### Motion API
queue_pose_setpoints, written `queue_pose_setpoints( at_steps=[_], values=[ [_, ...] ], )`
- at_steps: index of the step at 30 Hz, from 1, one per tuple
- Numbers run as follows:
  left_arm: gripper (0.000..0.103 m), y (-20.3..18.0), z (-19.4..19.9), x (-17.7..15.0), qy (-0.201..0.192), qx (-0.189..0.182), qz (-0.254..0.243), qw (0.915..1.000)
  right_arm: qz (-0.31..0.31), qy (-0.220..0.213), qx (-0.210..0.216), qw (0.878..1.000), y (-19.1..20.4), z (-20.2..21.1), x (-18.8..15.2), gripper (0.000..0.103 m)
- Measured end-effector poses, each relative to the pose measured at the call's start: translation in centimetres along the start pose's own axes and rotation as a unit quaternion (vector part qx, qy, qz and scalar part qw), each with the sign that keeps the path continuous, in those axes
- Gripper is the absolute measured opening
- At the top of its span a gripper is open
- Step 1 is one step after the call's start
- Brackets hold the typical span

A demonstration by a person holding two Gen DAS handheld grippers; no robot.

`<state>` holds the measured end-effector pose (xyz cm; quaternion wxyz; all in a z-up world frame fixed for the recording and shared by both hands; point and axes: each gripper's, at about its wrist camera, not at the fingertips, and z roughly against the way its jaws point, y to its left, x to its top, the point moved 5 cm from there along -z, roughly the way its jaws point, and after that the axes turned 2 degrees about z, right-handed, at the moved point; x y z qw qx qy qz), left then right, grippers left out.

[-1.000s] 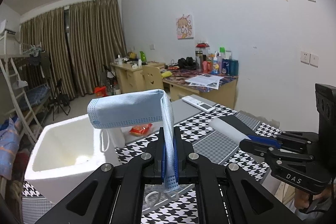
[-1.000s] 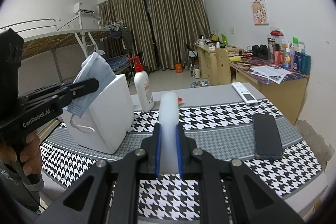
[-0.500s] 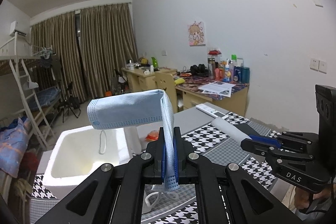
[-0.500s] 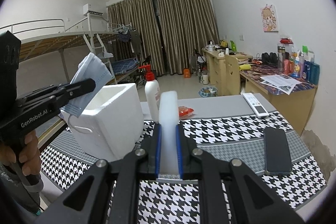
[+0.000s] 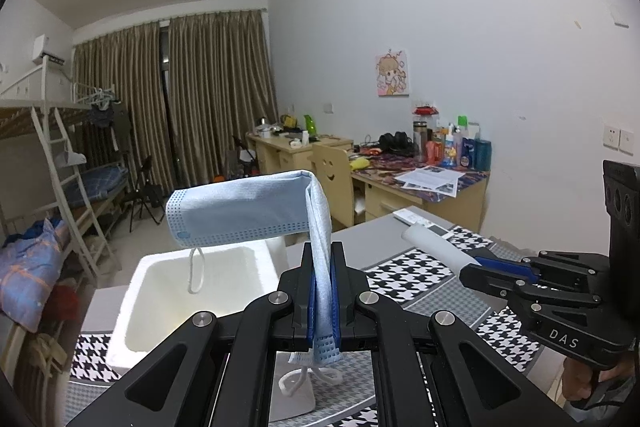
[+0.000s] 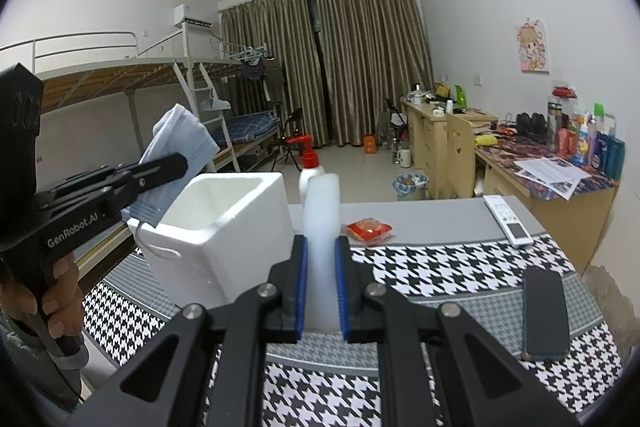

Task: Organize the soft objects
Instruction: 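Carry the mask with the left gripper while the right gripper carries the roller over the box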

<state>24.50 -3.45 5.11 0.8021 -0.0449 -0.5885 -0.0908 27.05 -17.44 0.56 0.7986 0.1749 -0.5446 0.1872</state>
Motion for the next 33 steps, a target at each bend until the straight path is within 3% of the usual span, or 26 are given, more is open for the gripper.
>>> queue_pose_setpoints(
  at_steps=[33],
  values=[
    [0.006, 6.8, -1.2, 0.3, 0.005, 0.080, 0.040, 0.9960, 0.030, 0.018, 0.058, 0.998, 3.8, -5.5, 3.0, 0.016]
  ],
)
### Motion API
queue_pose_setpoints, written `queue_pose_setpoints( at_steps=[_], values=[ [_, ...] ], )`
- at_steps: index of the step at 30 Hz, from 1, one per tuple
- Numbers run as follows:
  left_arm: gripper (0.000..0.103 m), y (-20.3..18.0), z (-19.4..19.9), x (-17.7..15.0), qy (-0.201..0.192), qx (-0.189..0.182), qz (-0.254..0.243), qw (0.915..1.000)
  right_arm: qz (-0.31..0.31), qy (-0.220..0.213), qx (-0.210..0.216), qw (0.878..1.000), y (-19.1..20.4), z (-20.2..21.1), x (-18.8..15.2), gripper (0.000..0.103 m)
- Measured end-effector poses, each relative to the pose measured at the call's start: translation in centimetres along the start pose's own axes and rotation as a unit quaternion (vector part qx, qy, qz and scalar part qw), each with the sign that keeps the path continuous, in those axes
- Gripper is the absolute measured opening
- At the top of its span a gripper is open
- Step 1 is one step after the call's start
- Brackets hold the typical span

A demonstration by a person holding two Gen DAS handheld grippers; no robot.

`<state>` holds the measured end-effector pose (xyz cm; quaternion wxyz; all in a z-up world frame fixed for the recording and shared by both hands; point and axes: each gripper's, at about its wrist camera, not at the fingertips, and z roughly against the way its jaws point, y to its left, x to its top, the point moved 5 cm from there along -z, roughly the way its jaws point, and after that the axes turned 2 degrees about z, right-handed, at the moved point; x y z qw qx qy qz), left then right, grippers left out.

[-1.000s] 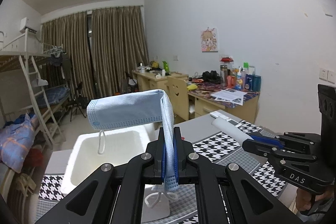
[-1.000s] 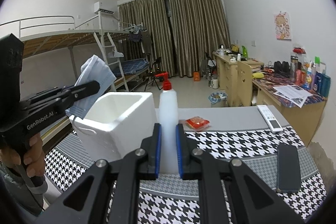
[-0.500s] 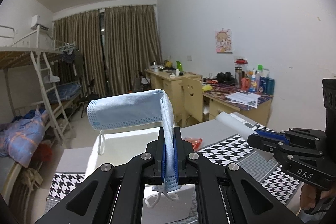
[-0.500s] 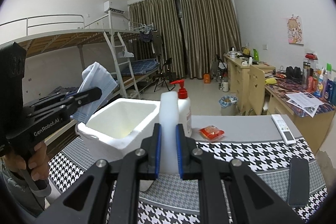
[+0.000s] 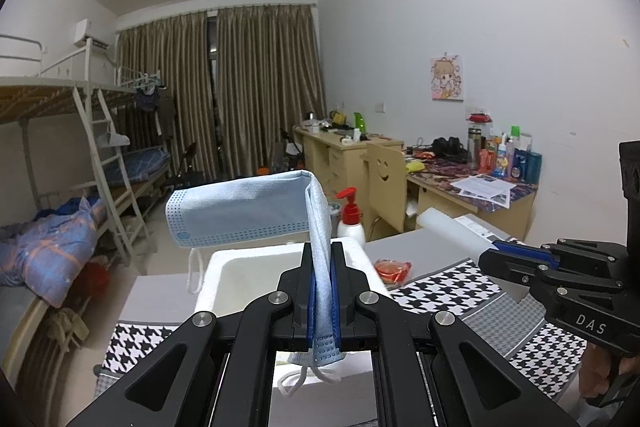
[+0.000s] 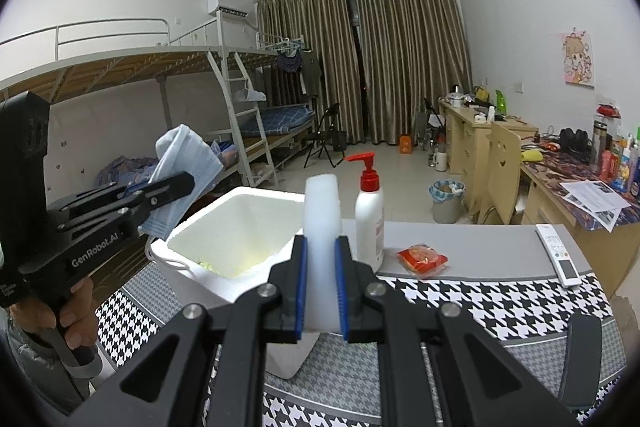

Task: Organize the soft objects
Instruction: 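Carry the mask with the left gripper while the right gripper carries the roller over the box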

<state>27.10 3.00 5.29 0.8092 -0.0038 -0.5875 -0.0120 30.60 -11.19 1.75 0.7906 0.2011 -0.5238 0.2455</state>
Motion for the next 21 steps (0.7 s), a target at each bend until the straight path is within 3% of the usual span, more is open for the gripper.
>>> queue_pose_setpoints(
  at_steps=[21],
  values=[
    [0.006, 3.4, -0.1, -0.6, 0.002, 0.038, 0.013, 0.9992, 0.022, 0.030, 0.030, 0.999, 3.3, -3.3, 1.1, 0.016]
  ],
)
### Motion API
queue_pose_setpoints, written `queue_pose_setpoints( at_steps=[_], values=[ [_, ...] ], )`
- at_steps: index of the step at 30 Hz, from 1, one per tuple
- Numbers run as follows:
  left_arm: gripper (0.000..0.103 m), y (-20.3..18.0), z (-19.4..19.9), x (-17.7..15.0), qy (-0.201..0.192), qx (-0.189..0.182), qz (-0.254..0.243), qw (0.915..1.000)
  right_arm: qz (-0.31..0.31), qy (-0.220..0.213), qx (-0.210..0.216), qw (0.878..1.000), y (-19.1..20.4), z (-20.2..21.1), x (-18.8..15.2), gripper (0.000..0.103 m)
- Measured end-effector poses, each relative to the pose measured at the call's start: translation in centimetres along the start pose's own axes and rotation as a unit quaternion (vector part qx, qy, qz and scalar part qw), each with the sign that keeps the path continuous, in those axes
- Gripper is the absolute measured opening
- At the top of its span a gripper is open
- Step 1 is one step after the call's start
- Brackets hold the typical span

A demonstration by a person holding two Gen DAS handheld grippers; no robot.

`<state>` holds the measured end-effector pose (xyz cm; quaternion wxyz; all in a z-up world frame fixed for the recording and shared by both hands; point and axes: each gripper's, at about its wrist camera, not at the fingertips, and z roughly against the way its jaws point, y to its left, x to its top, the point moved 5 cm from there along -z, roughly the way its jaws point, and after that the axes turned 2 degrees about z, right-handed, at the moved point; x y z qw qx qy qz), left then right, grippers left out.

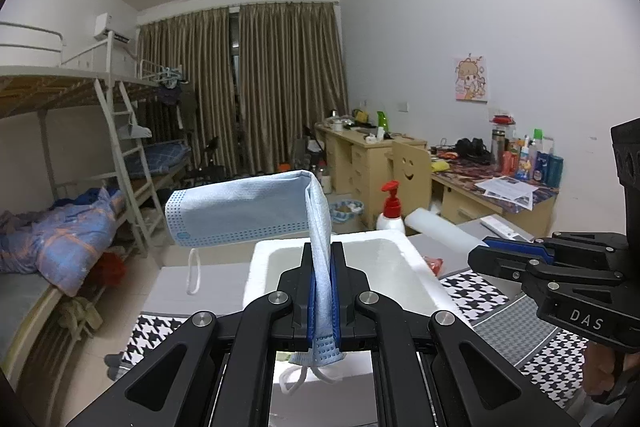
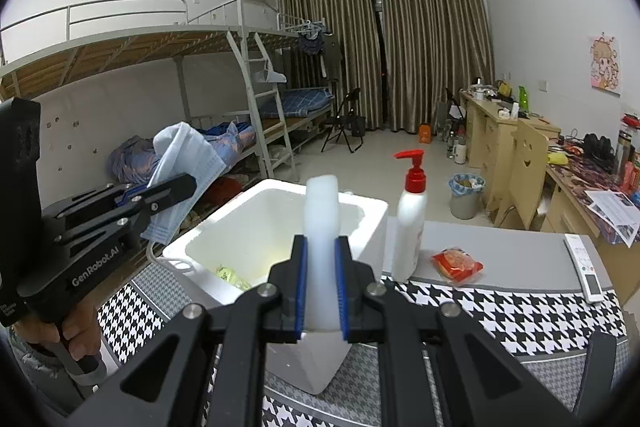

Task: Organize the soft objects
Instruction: 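Carry the mask with the left gripper while the right gripper carries the roller over the box, then lower the foam roller into the foam box and open the right gripper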

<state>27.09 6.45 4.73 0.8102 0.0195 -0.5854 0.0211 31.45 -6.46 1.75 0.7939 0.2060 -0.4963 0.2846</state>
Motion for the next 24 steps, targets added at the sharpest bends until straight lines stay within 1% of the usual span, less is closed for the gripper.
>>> queue_pose_setpoints(
  at_steps=[14, 24],
  values=[
    [0.006, 2.3, 0.2, -0.6, 0.000, 0.021, 0.012, 0.9997, 0.011, 0.026, 0.025, 0.999, 1.9, -2.5, 0.3, 0.016],
    [0.006, 4.3, 0.4, -1.6, 0.008, 0.038, 0.028, 0.9989, 0.016, 0.043, 0.024, 0.999, 3.0, -4.2, 0.5, 0.016]
  ],
)
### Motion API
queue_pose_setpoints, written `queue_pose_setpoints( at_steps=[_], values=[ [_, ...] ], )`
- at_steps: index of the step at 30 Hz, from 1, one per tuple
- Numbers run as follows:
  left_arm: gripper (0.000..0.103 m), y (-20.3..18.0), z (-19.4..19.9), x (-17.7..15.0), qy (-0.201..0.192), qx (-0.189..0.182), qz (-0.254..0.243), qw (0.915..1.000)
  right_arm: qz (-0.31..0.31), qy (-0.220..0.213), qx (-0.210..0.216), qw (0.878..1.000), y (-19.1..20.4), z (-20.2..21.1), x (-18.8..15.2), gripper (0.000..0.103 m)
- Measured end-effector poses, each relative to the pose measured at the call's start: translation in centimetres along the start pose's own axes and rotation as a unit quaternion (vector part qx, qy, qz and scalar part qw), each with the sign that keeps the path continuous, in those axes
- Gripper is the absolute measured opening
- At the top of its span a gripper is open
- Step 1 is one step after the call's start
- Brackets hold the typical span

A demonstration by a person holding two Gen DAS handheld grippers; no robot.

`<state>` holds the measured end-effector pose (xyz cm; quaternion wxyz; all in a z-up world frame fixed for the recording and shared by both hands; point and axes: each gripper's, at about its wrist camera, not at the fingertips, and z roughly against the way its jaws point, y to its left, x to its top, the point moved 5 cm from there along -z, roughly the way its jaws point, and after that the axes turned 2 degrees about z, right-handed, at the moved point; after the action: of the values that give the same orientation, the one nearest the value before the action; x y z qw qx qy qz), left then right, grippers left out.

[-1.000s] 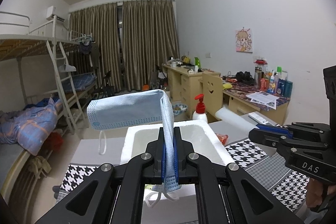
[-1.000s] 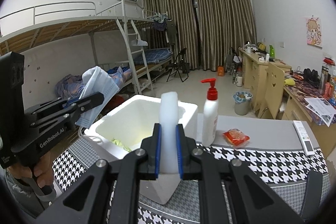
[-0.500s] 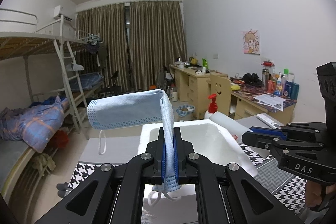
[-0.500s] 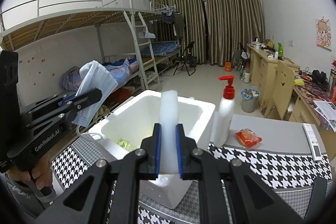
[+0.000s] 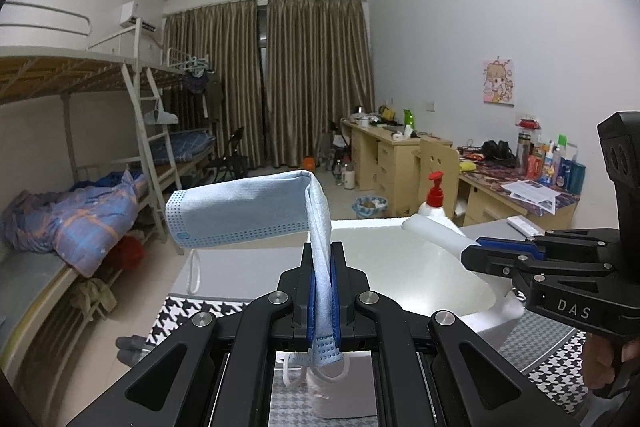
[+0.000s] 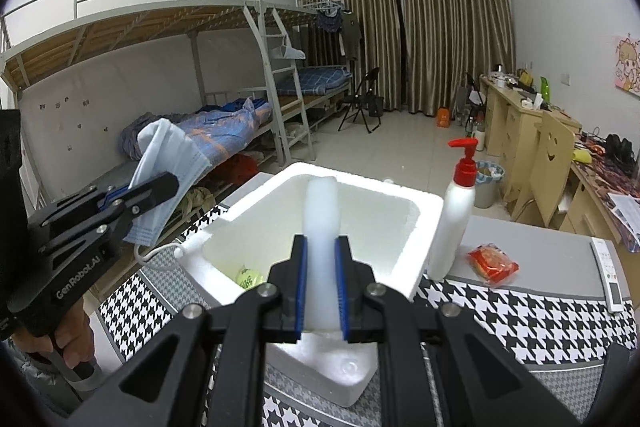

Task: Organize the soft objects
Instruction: 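Lower the foam roller into the foam box and open the right gripper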

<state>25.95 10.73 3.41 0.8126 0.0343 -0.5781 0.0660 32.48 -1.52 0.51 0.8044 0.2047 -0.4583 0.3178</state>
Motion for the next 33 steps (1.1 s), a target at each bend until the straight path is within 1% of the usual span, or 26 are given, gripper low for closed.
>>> queue_pose_setpoints(
  at_steps=[11, 19, 21, 22, 23, 24, 25, 26, 27, 33],
  values=[
    [0.006, 1.8, 0.2, -0.6, -0.003, 0.009, 0.013, 0.9999, 0.004, 0.021, -0.001, 1.000, 0.9, -2.0, 0.2, 0.018],
    [0.006, 2.1, 0.6, -0.9, -0.006, 0.013, 0.018, 0.9997, 0.006, 0.028, 0.001, 1.000, 1.4, -2.9, 0.3, 0.019],
    [0.006, 2.2, 0.6, -0.9, -0.006, 0.014, 0.020, 0.9997, 0.003, 0.032, 0.002, 0.999, 1.4, -3.2, 0.2, 0.025],
    [0.006, 2.3, 0.6, -0.9, -0.006, 0.014, 0.021, 0.9997, 0.003, 0.034, 0.000, 0.999, 1.3, -3.4, 0.2, 0.026],
    [0.006, 2.4, 0.7, -0.9, -0.006, 0.015, 0.021, 0.9996, 0.004, 0.038, -0.002, 0.999, 1.4, -3.5, 0.1, 0.034],
    [0.006, 2.4, 0.7, -0.9, -0.007, 0.015, 0.022, 0.9996, 0.007, 0.039, -0.007, 0.999, 1.4, -3.6, 0.1, 0.048],
    [0.006, 2.2, 0.7, -0.7, -0.007, 0.016, 0.023, 0.9996, 0.009, 0.036, -0.010, 0.999, 1.4, -3.5, 0.1, 0.056],
    [0.006, 2.2, 0.8, -0.7, -0.007, 0.017, 0.023, 0.9996, 0.009, 0.029, -0.013, 0.999, 1.4, -3.2, 0.1, 0.068],
    [0.006, 2.3, 0.9, -0.7, -0.008, 0.018, 0.023, 0.9995, 0.010, 0.021, -0.015, 1.000, 1.5, -3.0, 0.2, 0.073],
    [0.006, 2.4, 1.0, -0.7, -0.010, 0.019, 0.024, 0.9995, 0.019, 0.013, -0.018, 1.000, 1.8, -2.3, 0.2, 0.077]
  ],
)
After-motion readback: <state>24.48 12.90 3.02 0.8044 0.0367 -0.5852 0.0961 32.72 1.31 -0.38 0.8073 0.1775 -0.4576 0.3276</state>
